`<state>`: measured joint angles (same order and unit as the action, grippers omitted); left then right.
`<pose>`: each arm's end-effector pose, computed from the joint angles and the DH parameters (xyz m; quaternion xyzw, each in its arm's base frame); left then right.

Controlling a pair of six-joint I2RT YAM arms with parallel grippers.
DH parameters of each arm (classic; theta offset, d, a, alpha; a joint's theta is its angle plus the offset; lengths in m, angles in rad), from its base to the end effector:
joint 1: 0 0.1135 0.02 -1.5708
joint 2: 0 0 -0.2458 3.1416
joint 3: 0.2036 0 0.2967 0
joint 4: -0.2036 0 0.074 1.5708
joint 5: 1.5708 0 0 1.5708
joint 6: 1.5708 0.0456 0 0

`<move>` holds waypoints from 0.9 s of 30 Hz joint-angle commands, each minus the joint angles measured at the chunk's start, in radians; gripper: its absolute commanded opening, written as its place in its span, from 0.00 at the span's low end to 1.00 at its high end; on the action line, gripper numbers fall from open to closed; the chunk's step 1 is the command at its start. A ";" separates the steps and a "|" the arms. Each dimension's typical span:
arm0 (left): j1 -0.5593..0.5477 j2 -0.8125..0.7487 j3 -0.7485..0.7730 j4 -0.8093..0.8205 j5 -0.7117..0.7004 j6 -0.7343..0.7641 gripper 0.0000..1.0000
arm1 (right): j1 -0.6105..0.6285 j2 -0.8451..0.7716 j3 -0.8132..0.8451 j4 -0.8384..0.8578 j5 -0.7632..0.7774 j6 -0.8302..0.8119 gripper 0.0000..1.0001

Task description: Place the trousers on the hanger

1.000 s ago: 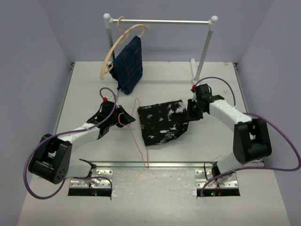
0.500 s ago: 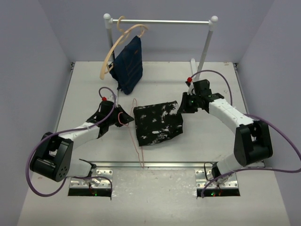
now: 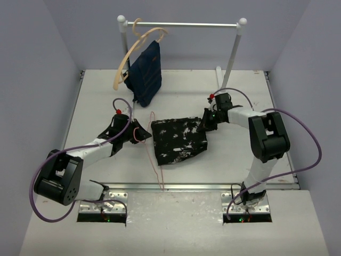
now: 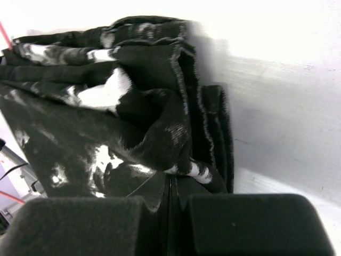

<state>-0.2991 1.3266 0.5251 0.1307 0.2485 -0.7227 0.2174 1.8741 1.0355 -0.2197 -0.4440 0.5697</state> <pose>0.2818 -0.0986 0.1115 -0.1351 0.8849 -0.3084 0.3219 0.3754 0.1030 0.0717 0.1104 0.9388 0.2915 0.1467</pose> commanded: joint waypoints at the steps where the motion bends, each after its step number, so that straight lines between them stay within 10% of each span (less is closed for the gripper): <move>1: 0.011 0.014 -0.028 -0.063 -0.021 0.122 0.00 | 0.011 -0.131 0.024 0.001 -0.050 -0.027 0.02; 7: 0.011 0.014 -0.014 -0.065 0.008 0.131 0.00 | 0.011 -0.254 0.021 0.116 -0.297 0.026 0.06; 13: 0.011 0.005 0.004 -0.086 0.023 0.150 0.00 | 0.004 0.050 0.069 0.315 -0.515 0.090 0.06; 21: 0.010 -0.049 -0.010 -0.101 0.035 0.151 0.00 | -0.002 0.378 0.246 0.179 -0.408 0.047 0.02; 27: 0.009 -0.047 -0.016 -0.101 0.035 0.152 0.00 | -0.012 0.175 0.270 0.103 -0.455 0.042 0.10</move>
<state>-0.2932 1.2881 0.5295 0.0833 0.3078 -0.6703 0.2115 2.2267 1.2840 -0.0418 -0.9470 0.6584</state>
